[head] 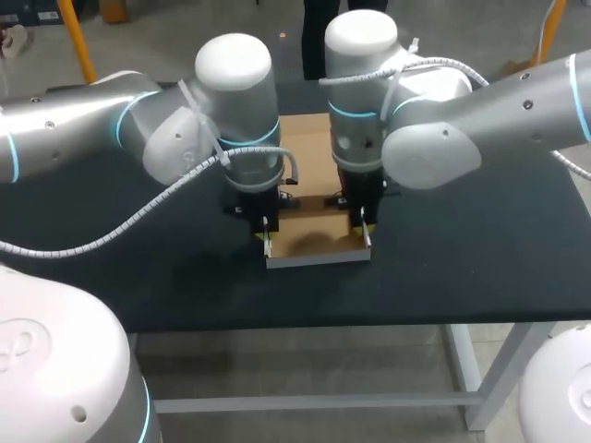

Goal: Assemble the packaging by folding the flat box into shape, placing the metal phone stand inside, and closing the box properly

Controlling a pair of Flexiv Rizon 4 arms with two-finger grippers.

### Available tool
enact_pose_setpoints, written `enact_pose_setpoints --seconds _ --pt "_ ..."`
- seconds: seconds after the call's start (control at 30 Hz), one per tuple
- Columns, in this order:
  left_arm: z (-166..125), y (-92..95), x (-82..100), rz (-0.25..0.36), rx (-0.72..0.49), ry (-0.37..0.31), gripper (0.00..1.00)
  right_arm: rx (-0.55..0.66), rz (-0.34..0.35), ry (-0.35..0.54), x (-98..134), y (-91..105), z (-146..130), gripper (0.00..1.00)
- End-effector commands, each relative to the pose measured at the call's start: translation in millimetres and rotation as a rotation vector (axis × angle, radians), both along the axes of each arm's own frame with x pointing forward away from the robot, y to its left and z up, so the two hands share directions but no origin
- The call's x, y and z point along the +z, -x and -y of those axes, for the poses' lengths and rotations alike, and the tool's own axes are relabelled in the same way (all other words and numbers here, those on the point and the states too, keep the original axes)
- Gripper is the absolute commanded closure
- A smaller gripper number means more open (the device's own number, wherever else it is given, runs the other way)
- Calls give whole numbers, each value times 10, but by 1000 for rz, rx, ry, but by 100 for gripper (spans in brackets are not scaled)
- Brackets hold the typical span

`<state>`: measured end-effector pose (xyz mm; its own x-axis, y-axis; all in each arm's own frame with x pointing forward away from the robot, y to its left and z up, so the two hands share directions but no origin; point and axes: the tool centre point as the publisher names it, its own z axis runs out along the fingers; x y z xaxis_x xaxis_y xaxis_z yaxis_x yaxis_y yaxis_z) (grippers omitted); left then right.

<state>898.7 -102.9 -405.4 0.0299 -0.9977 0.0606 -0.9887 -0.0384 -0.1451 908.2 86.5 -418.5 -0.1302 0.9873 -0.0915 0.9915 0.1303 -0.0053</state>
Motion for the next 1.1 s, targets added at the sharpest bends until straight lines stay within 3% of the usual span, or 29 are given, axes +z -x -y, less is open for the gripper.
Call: enact_pose_setpoints --seconds 0.03,0.07,0.1,0.8,1.03,1.1 --pt "98 -15 -95 3 2 -12 100 14 9 0 34 36 -127 49" --pt "99 -15 -93 4 2 -13 100 18 13 -2 45 39 -129 11" --pt "99 -15 -91 5 2 -14 100 23 20 -5 59 42 -131 0" --pt "90 1 -61 37 4 -40 100 141 178 -145 466 175 -13 0" --pt "55 17 -56 54 -7 -50 100 243 279 -246 731 252 77 0" --pt "44 24 -51 57 -9 -52 100 312 290 -335 835 283 114 0"
